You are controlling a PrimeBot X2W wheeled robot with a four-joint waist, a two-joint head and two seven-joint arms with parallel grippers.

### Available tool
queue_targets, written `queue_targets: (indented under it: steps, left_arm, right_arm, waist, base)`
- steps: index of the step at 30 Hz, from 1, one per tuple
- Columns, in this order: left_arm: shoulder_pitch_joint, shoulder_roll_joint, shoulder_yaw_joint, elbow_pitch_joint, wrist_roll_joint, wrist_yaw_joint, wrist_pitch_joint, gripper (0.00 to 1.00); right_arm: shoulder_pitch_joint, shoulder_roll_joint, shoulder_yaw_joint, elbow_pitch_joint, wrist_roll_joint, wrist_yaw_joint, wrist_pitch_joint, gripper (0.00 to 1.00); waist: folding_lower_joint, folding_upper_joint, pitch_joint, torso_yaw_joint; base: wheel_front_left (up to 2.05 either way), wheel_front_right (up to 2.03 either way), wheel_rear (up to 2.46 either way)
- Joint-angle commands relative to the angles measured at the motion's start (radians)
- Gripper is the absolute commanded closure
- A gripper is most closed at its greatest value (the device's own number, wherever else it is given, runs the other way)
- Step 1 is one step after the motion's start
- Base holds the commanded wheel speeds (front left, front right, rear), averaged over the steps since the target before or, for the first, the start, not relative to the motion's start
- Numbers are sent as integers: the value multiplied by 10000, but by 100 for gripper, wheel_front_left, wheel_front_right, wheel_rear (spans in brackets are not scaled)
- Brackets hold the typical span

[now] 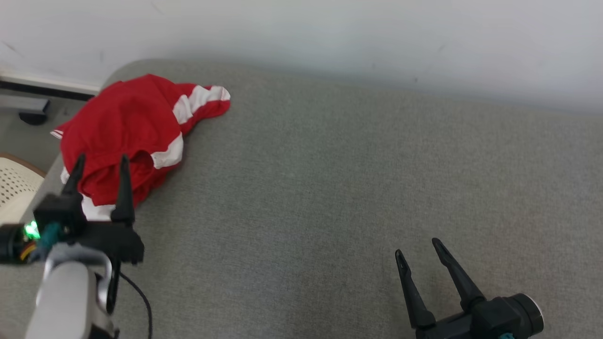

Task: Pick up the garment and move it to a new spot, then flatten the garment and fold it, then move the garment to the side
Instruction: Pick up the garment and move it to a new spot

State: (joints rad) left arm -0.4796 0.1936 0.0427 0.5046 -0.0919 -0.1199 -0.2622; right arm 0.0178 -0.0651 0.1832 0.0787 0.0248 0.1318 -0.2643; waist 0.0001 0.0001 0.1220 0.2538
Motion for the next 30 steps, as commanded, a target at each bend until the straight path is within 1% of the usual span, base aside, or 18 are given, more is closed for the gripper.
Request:
queue_targets:
  steps: [1, 3, 4, 7, 9, 12, 14, 15, 21, 25, 28, 30]
  left_arm:
    - [-733, 158, -93, 609, -96, -38, -14, 0]
    - [-1525, 308, -133, 1378, -332, -78, 191, 0]
    - [-1525, 308, -133, 1378, -332, -78, 191, 0]
    - [-2716, 560, -275, 2398, -601, -114, 722, 0]
    - [-3405, 622, -396, 3040, -787, -96, 1196, 0]
    - [-4345, 806, -823, 3971, -955, -92, 2046, 0]
    - [-4918, 1014, -1166, 4397, -912, -91, 2337, 0]
    - [-5134, 1031, -1309, 4663, -972, -92, 2547, 0]
    - [-6257, 1170, -1971, 6150, -1117, -95, 4074, 0]
    - [-6626, 1075, -2535, 6715, -1223, -96, 4880, 0]
    - [-6791, 1305, -2865, 6872, -1244, -94, 5074, 0]
    - [-6769, 1332, -3080, 6952, -1325, -96, 5041, 0]
  right_arm:
    - [-180, -71, -37, -36, -124, -21, -13, 0]
    - [-290, -126, -65, -59, -210, -21, -13, 0]
    - [-290, -126, -65, -59, -210, -21, -13, 0]
    - [-477, -168, -91, -99, -317, -21, -13, 0]
    - [-607, -213, -108, -135, -375, -21, -13, 0]
    - [-824, -269, -82, -165, -484, -21, -13, 0]
    - [-1013, -286, -64, -197, -552, -21, -13, 0]
    - [-1095, -291, -58, -197, -563, -21, -13, 0]
    - [-1522, -212, -13, -62, -616, -21, -13, 0]
    - [-1744, -103, 76, 27, -606, -21, -13, 0]
    - [-1880, -23, 125, 96, -506, -21, -13, 0]
    - [-1955, -6, 122, 151, -473, -21, -13, 0]
  waist:
    - [-1, -1, 822, -436]
    - [-1, -1, 1109, -477]
    - [-1, -1, 1109, -477]
    - [-1, -1, 1498, -518]
    - [-1, -1, 1756, -543]
    - [-1, -1, 2129, -579]
    - [-1, -1, 2375, -607]
    - [-1, -1, 2497, -624]
    - [-1, -1, 3059, -661]
    - [-1, -1, 3296, -741]
    - [-1, -1, 3444, -809]
    - [-1, -1, 3511, -848]
  base:
    - [0, 0, 0]
    - [0, 0, 0]
    - [0, 0, 0]
    - [0, 0, 0]
    - [0, 0, 0]
    - [0, 0, 0]
    - [0, 0, 0]
    - [0, 0, 0]
    - [0, 0, 0]
    - [0, 0, 0]
    - [0, 0, 0]
    - [0, 0, 0]
